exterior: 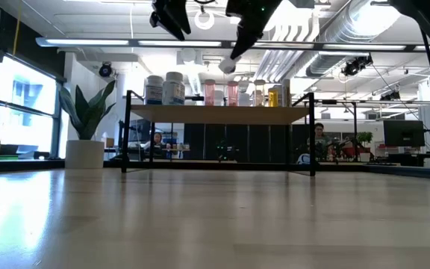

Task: Pick and place medicine bottles onto shelf by color
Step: Adjust the white pill bottle on the shelf

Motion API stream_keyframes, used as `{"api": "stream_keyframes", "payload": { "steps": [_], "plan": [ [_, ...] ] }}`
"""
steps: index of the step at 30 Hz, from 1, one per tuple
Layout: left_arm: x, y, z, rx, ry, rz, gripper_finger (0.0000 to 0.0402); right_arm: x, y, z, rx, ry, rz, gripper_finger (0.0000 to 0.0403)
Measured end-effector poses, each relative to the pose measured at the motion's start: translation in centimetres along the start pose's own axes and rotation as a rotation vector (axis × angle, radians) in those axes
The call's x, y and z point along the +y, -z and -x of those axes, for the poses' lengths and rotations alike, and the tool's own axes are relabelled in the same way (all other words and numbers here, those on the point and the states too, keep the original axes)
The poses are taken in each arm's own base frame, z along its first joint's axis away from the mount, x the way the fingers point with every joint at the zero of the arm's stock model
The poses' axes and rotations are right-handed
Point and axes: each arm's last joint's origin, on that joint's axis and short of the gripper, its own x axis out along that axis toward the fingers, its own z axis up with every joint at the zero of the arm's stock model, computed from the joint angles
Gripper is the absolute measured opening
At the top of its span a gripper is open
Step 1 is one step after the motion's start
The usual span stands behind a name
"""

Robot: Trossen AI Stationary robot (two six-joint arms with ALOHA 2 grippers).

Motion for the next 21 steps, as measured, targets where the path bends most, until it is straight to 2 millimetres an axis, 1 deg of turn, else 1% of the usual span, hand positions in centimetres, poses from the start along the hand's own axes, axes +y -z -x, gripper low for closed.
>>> {"api": "stream_keyframes", "payload": {
  "steps": [4,10,13,21],
  "plan": [
    [0.0,0.2,-0.6,0.022,-0.008,-0.001,0.0229,0.4,0.5,-0.1,0.051,-0.051,-0.003,0.0128],
    [0.0,0.2,-0.6,0.018,-0.013,0.006,0.0229,0.9,1.1,0.0,0.103,-0.117,-0.020,0.0128],
    [0.0,0.2,-0.6,0.021,-0.024,0.006,0.0229,1.2,1.2,-0.5,0.127,-0.147,-0.036,0.0128],
    [0.5,0.9,-0.4,0.101,-0.199,-0.005,0.0229,2.6,1.4,-2.2,0.232,-0.206,-0.021,0.0128]
  ]
}}
